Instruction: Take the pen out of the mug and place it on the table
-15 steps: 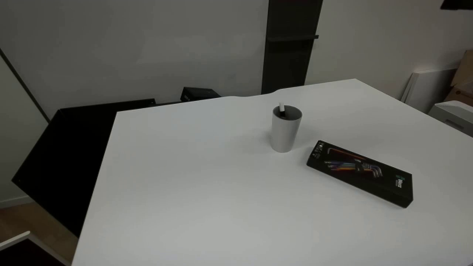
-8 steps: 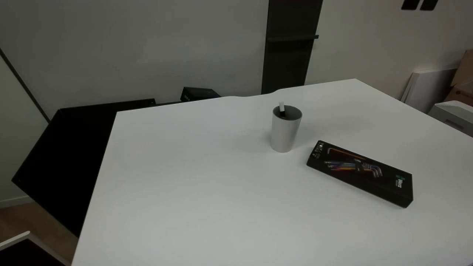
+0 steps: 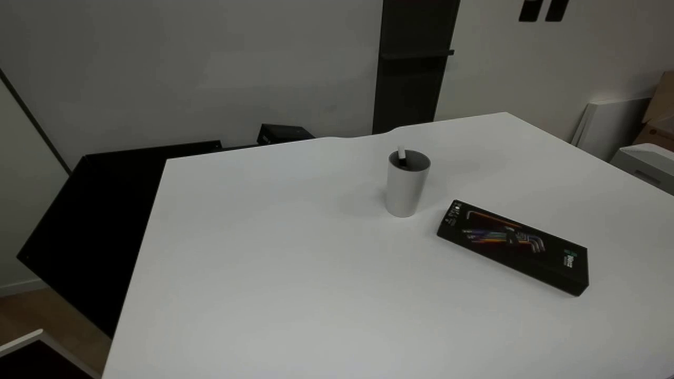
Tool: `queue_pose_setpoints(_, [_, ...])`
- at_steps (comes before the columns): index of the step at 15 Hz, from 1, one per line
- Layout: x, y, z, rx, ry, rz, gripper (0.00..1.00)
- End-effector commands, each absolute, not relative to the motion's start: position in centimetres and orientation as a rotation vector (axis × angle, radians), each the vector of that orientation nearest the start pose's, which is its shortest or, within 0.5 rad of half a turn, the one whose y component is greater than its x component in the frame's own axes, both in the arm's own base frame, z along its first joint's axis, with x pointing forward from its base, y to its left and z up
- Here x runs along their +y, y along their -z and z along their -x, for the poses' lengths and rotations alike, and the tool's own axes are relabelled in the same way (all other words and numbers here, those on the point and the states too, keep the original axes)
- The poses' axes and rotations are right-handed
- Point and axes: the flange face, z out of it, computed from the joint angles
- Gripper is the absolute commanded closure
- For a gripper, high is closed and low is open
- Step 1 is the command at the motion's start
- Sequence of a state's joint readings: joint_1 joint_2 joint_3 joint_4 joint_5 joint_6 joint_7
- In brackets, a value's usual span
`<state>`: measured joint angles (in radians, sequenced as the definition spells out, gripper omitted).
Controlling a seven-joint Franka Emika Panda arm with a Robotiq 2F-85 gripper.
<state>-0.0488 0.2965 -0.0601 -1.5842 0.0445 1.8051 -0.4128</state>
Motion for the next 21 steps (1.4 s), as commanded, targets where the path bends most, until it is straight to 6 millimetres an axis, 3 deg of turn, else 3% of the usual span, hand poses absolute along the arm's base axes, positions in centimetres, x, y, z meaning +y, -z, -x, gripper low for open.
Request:
queue_pose_setpoints(1, [-3.9,-45.8,-66.3,-0.462,-0.121,3.053,0.0])
queue_pose_setpoints(12, [2.5,-41.7,-70.2,-0.52,-0.132,3.024,0.0])
queue_pose_setpoints(21, [5.4,-37.8,-72.1,-0.607,-0.045,3.016,0.0])
